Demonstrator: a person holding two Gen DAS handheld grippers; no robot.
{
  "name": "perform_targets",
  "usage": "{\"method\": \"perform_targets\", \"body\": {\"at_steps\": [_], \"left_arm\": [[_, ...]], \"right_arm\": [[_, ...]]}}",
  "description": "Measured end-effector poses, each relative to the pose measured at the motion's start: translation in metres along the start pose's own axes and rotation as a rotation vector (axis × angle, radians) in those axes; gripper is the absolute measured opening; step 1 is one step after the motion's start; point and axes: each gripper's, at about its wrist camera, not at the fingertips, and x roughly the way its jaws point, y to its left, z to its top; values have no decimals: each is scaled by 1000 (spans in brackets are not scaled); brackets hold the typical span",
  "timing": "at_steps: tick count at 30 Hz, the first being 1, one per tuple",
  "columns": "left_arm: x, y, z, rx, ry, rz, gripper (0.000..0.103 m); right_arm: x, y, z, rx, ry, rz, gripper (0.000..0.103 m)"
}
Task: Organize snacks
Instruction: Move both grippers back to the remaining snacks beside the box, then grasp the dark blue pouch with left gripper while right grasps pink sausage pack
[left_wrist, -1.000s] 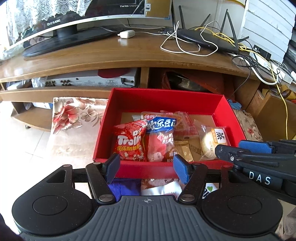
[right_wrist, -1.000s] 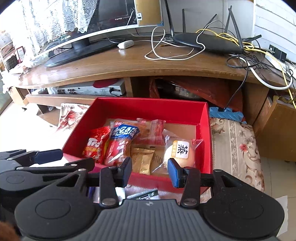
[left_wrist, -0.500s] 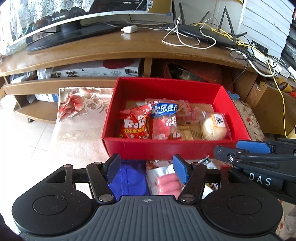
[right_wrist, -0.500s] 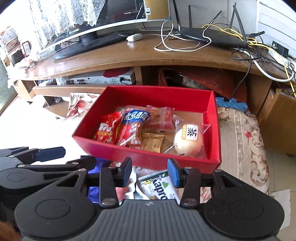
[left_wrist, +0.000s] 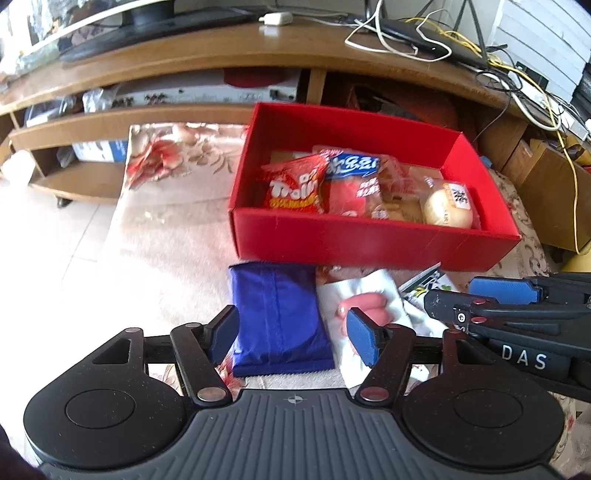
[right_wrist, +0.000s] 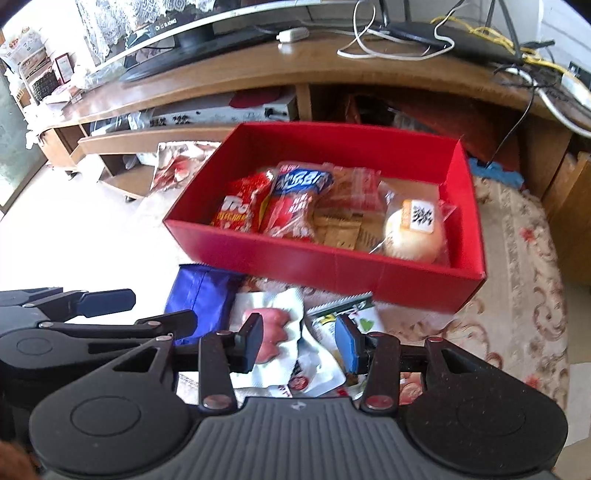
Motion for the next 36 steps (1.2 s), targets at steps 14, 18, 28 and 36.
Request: {"method": "perform_targets", "body": {"at_steps": [14,18,28,36], "left_arm": [[1,40,0,-84,11,6,77],[0,47,0,-98,12,-1,78],[5,48,-1,-93,25,-8,80],[16,46,-5,-85,54,1,80]], "right_arm": [[46,22,-1,-25,99,34,48],[60,31,-5,-72,116,15,57],[81,44,-10,-145,119,26,65],[64,23,-17,-129,144,26,55]]}}
